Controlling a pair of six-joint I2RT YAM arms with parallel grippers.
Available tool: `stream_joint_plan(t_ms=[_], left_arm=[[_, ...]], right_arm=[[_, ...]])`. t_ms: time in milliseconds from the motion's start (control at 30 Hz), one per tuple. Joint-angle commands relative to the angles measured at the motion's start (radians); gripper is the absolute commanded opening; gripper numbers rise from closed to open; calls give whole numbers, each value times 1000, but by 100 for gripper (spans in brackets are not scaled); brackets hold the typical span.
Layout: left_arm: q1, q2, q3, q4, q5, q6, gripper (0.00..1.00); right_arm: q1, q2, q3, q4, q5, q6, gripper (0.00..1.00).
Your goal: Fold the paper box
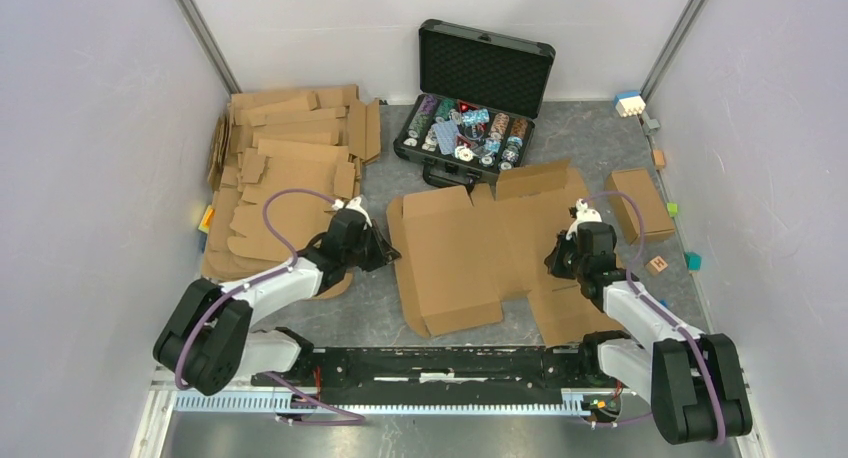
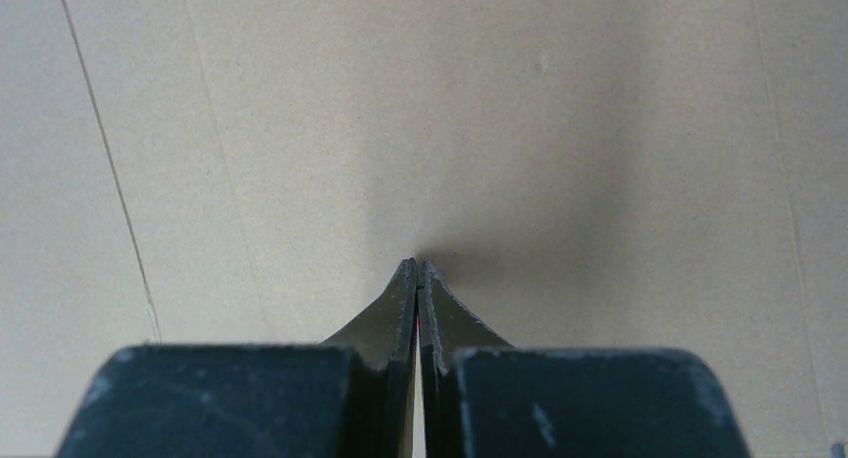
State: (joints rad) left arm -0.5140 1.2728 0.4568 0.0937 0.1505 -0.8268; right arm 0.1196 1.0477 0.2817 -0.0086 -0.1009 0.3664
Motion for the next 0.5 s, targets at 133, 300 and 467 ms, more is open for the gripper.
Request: stream_joint_plan(t_ms=[133, 300, 467], left_arm=[[-45, -203, 224, -365, -126, 218, 2], [-225, -176, 435, -648, -284, 303, 2], [-263, -141, 575, -846, -307, 357, 2]], right_arm=[[3, -132, -50, -61, -171, -63, 21], [2, -307, -99, 1, -211, -29, 54], [3, -350, -27, -57, -160, -51, 59]])
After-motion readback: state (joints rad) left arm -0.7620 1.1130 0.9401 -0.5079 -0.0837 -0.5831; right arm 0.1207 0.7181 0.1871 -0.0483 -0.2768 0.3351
